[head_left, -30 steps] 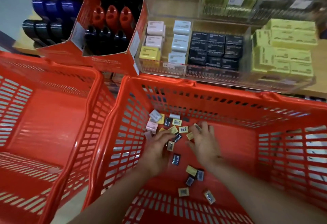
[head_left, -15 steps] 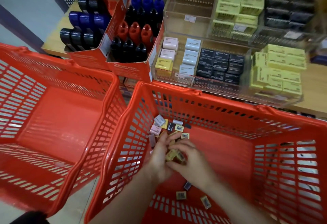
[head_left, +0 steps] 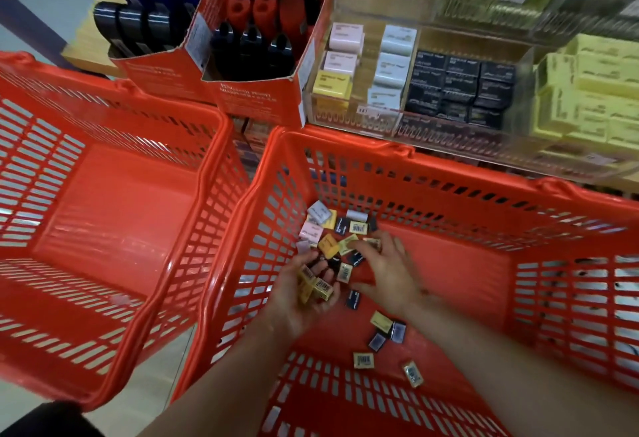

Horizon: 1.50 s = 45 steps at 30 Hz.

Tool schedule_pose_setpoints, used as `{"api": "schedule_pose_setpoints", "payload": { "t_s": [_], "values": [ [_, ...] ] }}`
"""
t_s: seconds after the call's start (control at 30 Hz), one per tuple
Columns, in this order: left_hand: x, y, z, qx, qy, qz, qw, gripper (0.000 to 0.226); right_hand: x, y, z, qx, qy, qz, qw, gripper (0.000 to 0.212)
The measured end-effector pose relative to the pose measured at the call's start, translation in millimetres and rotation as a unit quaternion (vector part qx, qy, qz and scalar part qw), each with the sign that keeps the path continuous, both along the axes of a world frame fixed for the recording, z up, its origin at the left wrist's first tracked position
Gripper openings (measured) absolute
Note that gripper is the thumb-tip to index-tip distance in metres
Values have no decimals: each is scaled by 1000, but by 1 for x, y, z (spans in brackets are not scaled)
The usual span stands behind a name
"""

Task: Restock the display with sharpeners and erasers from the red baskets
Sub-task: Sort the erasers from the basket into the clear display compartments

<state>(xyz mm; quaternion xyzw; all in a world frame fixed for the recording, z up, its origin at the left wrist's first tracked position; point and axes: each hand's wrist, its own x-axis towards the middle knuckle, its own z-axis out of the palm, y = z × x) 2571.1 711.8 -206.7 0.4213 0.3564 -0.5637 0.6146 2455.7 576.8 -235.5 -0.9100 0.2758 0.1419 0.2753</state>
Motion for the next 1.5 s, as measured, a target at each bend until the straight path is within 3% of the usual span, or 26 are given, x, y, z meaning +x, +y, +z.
{"api": "schedule_pose_setpoints", "payload": {
  "t_s": [0.13,0.23,0.4,0.53,0.67,0.77,0.87,0.97,1.07,1.17,1.23,1.3,1.4,1.43,1.5],
  "values": [
    [-1,3,1,6,1,0,1000,11,-7,13,-9,-40,-18,-15,999,51],
    [-5,5,-2,35,-13,-18,999,15,-16,17,-8,-36,-29,-12,999,44],
    [-9,6,-4,48,-30,-51,997,21,-58,21,14,-1,7,-39,999,53],
    [-12,2,2,58,-45,-63,995,19,-110,29,26,81,113,5,990,69],
    [-17,1,7,51,-54,-80,994,20,-122,45,28,69,162,-131,976,72],
    [-20,1,13,49,-60,-111,991,19,-118,56,25,67,157,-149,974,60],
    [-22,1,19,52,-88,-181,978,17,-110,48,26,126,107,-257,952,53],
    [-28,0,20,56,-107,-244,962,23,-89,34,40,205,-23,-372,905,31],
    [-34,-4,23,19,-93,-267,959,31,-60,39,59,280,-157,-377,869,37],
    [-41,-11,27,-52,-106,-252,960,27,-41,49,68,305,-218,-339,863,43],
    [-40,-13,26,-45,-120,-207,970,22,-43,47,67,293,-236,-331,865,41],
    [-35,-12,24,-35,-106,-153,982,11,-59,41,57,210,-212,-323,898,34],
    [-26,-6,20,1,-91,-102,991,10,-85,41,35,109,-23,-221,969,56],
    [-24,-4,18,16,-88,-86,992,10,-90,46,26,105,38,-191,975,67],
    [-20,-2,14,31,-77,-58,995,10,-89,58,13,68,72,-160,982,73]
  ]
}}
